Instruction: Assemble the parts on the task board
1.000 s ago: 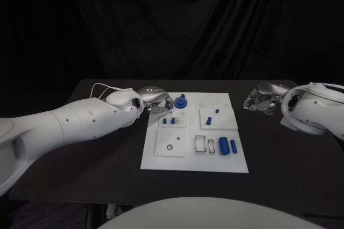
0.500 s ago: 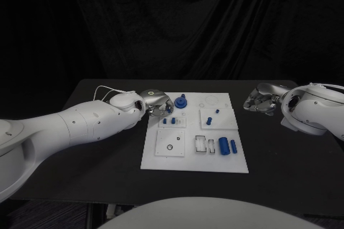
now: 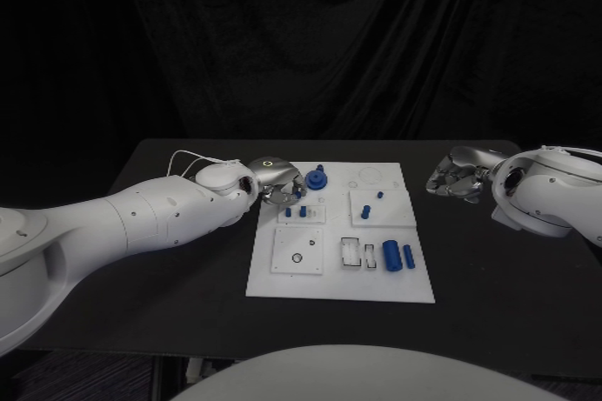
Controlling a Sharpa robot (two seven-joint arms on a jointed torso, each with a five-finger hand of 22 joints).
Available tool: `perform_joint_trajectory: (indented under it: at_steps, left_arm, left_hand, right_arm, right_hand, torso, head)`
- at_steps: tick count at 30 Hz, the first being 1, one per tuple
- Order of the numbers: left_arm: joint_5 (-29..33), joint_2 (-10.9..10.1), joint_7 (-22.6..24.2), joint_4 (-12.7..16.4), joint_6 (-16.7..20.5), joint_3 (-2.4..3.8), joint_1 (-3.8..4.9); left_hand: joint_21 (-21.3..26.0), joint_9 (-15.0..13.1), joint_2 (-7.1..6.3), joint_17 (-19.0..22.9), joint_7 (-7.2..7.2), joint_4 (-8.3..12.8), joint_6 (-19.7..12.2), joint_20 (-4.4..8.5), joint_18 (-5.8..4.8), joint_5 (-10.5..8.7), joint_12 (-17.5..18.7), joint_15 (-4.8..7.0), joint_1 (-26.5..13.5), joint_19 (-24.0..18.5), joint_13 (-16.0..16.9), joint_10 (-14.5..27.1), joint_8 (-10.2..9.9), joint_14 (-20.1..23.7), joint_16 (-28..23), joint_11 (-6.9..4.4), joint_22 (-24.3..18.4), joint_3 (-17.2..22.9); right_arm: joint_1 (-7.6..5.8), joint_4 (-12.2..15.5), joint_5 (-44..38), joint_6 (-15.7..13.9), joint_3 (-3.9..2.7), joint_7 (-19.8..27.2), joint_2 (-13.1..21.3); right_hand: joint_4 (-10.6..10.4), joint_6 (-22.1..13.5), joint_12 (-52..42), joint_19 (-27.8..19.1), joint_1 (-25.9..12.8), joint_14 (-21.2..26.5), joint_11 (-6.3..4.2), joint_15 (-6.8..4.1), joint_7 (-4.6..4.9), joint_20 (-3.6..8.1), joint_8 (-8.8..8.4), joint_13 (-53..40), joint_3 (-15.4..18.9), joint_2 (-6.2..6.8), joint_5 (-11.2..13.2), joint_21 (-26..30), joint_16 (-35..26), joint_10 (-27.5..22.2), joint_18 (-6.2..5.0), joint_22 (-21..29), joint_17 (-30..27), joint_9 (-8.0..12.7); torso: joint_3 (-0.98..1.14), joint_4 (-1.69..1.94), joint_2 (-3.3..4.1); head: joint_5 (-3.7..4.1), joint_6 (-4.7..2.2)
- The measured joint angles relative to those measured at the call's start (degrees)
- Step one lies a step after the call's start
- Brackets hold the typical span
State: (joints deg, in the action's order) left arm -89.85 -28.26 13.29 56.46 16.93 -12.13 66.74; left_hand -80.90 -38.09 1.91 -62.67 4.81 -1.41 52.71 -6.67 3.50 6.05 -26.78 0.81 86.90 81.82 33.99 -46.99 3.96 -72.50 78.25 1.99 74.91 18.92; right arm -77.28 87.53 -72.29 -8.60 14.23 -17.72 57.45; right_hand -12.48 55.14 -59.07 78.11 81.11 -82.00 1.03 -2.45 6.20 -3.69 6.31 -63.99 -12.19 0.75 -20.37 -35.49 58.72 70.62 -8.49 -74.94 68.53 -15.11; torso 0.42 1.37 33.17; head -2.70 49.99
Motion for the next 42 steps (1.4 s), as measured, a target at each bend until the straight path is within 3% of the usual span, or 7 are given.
perform_joint_trajectory:
  at_steps: [22,42]
  left_arm:
    - [0.1,2.4,-0.6,-3.7,-1.2,0.21,-0.54]
    - [0.1,2.2,-1.0,-3.1,-1.2,0.29,-0.84]
  left_hand:
    - [0.2,0.7,0.00,0.8,-0.31,0.0,-1.1,0.22,0.00,-0.03,0.7,-0.33,0.0,-0.2,-0.6,-0.2,-0.2,0.3,-0.3,0.22,0.0,0.0]
    - [0.4,1.1,-0.22,1.2,-1.03,0.0,-1.8,0.01,0.00,-0.22,0.9,-0.51,-0.2,-0.4,-0.8,0.0,-0.2,0.5,-0.5,0.40,0.0,0.0]
  right_arm:
    - [0.08,-0.3,0.0,0.9,0.00,-0.3,-0.4]
    - [0.21,-0.5,0.0,1.4,0.00,-0.5,-0.6]
  right_hand:
    - [0.1,0.0,0.3,-0.1,0.0,0.4,0.00,0.00,0.00,-0.08,0.00,0.3,-0.2,0.00,0.0,0.5,-0.4,-0.4,0.00,0.0,-0.3,0.0]
    - [0.3,0.0,0.7,-0.4,0.2,0.4,0.00,0.00,0.00,0.00,0.00,0.5,-0.6,0.24,0.0,1.1,-0.6,-0.4,0.00,0.0,-0.5,0.0]
  torso:
    - [0.02,0.02,-0.03]
    - [-0.02,0.03,-0.01]
  head:
    - [0.08,0.00]
    - [0.18,0.00]
